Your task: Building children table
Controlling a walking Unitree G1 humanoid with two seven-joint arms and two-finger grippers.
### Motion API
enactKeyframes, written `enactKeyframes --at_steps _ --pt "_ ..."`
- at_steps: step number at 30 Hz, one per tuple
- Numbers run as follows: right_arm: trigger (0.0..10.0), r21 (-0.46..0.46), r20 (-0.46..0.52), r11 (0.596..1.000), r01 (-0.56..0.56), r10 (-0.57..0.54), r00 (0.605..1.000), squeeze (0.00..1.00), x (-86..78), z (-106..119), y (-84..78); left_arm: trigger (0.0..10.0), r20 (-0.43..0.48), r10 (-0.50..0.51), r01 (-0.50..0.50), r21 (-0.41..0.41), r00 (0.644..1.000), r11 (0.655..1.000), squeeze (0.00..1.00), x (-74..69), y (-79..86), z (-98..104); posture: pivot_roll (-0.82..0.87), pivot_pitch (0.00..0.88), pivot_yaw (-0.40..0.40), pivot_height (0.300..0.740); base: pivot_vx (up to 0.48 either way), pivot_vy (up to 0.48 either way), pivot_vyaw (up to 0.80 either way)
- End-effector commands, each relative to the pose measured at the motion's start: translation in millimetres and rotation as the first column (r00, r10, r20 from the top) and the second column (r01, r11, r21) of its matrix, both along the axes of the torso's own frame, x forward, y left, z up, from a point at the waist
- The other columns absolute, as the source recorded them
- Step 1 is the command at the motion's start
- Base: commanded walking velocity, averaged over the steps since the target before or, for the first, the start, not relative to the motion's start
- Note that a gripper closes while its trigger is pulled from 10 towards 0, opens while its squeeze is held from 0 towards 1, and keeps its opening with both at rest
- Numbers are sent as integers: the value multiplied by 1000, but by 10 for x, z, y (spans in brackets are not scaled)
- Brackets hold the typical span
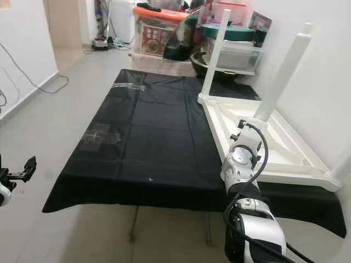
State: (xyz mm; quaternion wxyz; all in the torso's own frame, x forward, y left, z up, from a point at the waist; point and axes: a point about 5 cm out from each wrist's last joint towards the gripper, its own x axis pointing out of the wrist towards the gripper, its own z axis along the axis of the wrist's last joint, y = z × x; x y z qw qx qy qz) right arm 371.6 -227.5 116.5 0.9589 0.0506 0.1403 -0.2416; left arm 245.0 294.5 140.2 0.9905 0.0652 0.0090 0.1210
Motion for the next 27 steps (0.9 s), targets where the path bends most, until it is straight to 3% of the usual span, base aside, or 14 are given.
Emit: enactKeyframes --at_steps 1,3,4,5,6,8,9,10,11,16,21,23,26,27 --pt "10000 30 -32 996 -90 91 995 1000 25 -65 162 10000 1 -19 19 -3 1000 1000 0 22 -38 0 99 0 -91 740 0 0 0" --pt "10000 34 -4 988 -152 153 988 1000 113 58 276 10000 1 -18 18 -3 1000 1000 0 23 -41 -1 106 0 -96 740 0 0 0" --pt "10000 8 0 986 -165 165 986 345 139 108 292 10000 2 -18 18 -3 1000 1000 0 22 -41 -1 106 0 -96 740 0 0 0" --pt "10000 48 74 968 -245 241 968 0 200 227 351 10000 3 -17 17 -3 1000 1000 0 19 -41 -1 106 0 -98 740 0 0 0" --pt "10000 73 131 951 -301 290 948 0 235 309 389 10000 4 -16 16 -4 1000 1000 0 17 -41 -1 106 0 -98 740 0 0 0" --pt "10000 44 331 818 -574 530 781 0 310 628 551 10000 5 -18 18 -6 1000 1000 0 19 -43 1 111 0 -99 740 0 0 0" --pt "10000 44 331 818 -574 530 781 0 310 628 551 10000 5 -18 18 -6 1000 1000 0 19 -43 1 111 0 -99 740 0 0 0" --pt "10000 -41 394 670 -741 692 605 0 296 777 653 10000 5 -21 21 -6 1000 1000 0 28 -46 1 111 0 -96 740 0 0 0" --pt "10000 -41 394 670 -741 692 605 0 296 777 653 10000 5 -21 21 -6 1000 1000 0 28 -46 1 111 0 -96 740 0 0 0" --pt "10000 -176 284 373 -911 905 316 0 245 795 887 10000 4 -27 27 -4 1000 1000 0 48 -42 3 128 0 -111 740 0 0 0" --pt "10000 -202 211 271 -941 950 228 0 213 689 1185 10000 4 -16 16 2 1000 1000 0 47 -43 -1 154 0 -125 740 0 0 0" --pt "10000 -203 219 147 -968 970 101 0 122 608 1466 10000 0 -13 13 9 1000 1000 0 37 -45 -6 177 0 -133 740 0 0 0" --pt "10000 -210 224 93 -973 974 45 0 76 582 1571 10000 -3 -12 12 12 1000 1000 0 31 -46 -8 182 0 -134 740 0 0 0" --pt "7137 -217 223 36 -976 975 -14 0 19 541 1678 10000 -5 -12 12 15 1000 1000 0 21 -46 -11 183 0 -132 740 0 0 0"
